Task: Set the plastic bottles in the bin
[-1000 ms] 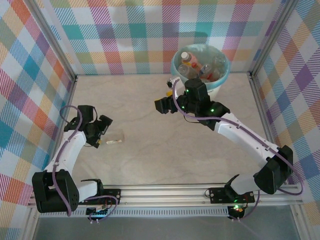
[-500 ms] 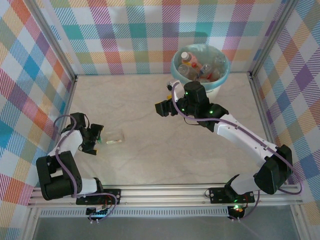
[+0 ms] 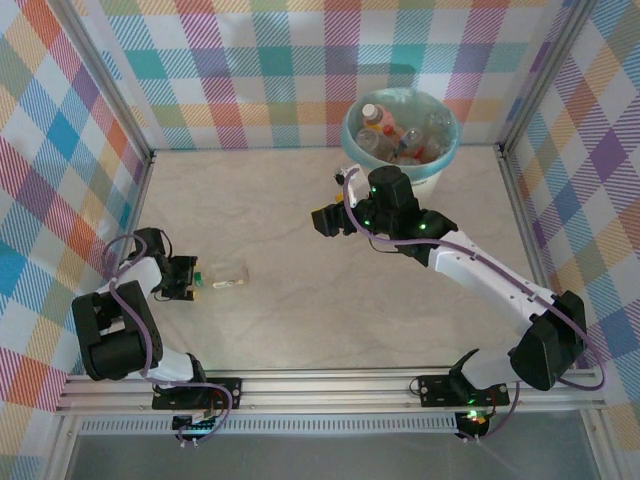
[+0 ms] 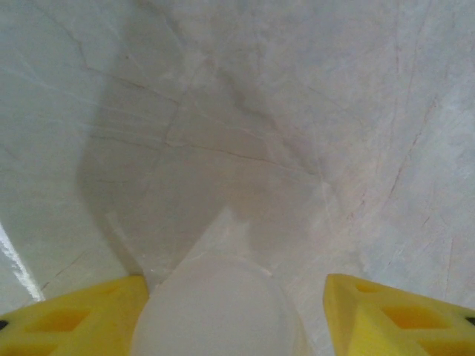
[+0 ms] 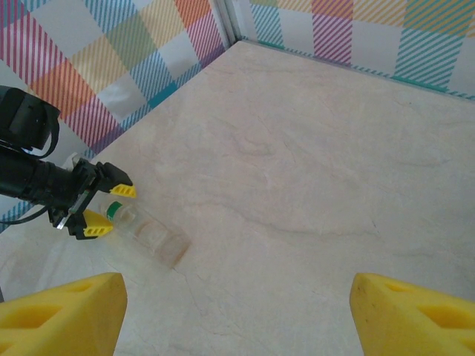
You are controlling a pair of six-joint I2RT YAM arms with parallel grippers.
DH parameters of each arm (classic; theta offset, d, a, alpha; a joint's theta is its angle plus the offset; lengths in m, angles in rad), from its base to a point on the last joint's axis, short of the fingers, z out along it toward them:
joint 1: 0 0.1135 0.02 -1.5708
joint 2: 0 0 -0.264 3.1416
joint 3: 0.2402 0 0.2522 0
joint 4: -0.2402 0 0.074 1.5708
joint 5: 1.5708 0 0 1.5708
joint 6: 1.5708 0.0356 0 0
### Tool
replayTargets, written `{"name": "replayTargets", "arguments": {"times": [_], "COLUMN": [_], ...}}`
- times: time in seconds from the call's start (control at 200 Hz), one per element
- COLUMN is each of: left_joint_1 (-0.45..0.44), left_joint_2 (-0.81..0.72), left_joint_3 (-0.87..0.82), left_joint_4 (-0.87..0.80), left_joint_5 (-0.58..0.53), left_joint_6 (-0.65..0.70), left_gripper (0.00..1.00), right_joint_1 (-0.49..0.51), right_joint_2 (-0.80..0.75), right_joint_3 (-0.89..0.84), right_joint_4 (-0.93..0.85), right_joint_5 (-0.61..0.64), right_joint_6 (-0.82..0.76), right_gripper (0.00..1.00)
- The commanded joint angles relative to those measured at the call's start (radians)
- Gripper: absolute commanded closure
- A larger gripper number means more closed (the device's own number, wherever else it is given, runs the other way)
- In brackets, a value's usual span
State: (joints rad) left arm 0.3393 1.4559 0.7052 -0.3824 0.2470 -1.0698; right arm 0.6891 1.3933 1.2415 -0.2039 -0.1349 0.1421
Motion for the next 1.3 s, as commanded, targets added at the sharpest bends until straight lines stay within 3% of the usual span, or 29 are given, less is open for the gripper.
{"name": "replayTargets", "arguments": {"times": [0.0, 0.135, 0.25, 0.525, 1.005, 1.295], "left_joint_1": [0.006, 0.005, 0.006, 0.006, -0.044, -0.258], "left_joint_2": [0.019, -0.001, -0.005, -0.115, -0.314, -0.336], "left_joint_3": [-0.024, -0.033, -0.03, 0.037, 0.238, 0.483], "left_joint_4": [0.075, 0.079, 0.077, 0.011, -0.021, 0.025], "left_joint_5": [0.038, 0.038, 0.057, 0.065, 0.164, 0.159], "left_joint_6": [-0.013, -0.01, -0.014, -0.012, -0.105, -0.204], "left_gripper": [0.42, 0.56, 0.61, 1.0, 1.0, 1.0], "right_joint_1": [0.006, 0.006, 0.006, 0.006, 0.006, 0.006], "right_joint_2": [-0.032, -0.028, -0.035, -0.066, -0.121, -0.187], "right_joint_3": [0.001, 0.016, 0.017, 0.009, 0.017, -0.107], "right_joint_4": [0.002, -0.016, -0.025, -0.032, 0.039, 0.361], "right_joint_5": [0.008, 0.013, 0.019, 0.041, 0.076, 0.081], "right_joint_6": [-0.018, -0.022, -0.019, -0.018, 0.047, 0.135], "right_gripper": [0.21, 0.21, 0.22, 0.22, 0.21, 0.17]}}
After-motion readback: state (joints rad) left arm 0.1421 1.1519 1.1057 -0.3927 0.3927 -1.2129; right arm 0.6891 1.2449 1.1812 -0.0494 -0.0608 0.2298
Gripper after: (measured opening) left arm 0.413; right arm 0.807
